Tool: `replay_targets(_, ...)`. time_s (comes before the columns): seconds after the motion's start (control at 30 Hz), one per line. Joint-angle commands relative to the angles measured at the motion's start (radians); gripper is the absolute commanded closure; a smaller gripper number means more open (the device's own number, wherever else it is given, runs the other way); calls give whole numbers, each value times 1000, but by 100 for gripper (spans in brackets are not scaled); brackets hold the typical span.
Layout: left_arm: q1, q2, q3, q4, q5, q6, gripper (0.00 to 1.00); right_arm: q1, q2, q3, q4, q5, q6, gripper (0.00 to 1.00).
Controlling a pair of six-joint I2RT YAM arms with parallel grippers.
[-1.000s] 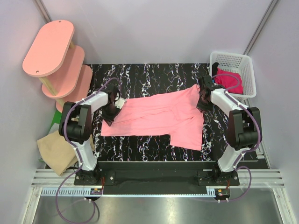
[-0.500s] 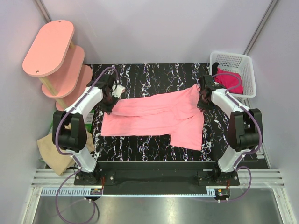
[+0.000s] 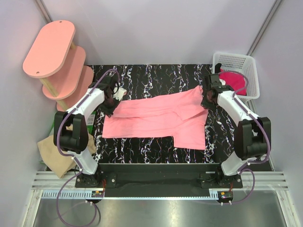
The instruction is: Fold and stack the t-shirts
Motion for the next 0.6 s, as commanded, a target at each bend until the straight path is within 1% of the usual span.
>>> replay_targets(0.0,7,-16,28,4,-5,1,100,7,127,15,-3,-70,-15,87)
replay_targets(0.03,7,-16,21,5,-1,1,100,7,147,16,-7,-81,-14,82)
replay_targets(0.07,7,-18,18,4,2,1,100,7,171,8,-5,-91,-15,89)
replay_targets(0.1,7,-21,13,5,2,2,100,6,176,2,7,-87,-5,100)
replay_targets(0.2,7,-25,4,12,-3,8,100,7,158,-16,32,-52,8,100)
replay_targets(0.33,7,-27,5,13,-8,10,100,7,132,8,30,-19,3,100)
replay_targets(0.5,7,-19,7,13,3,5,100,6,148,30,23,-3,-8,100)
replay_targets(0.53,7,-19,4,13,6,5,100,7,154,34,21,5,-9,95)
replay_targets(0.57,7,-19,1,15,6,5,100,7,164,36,20,10,-9,82)
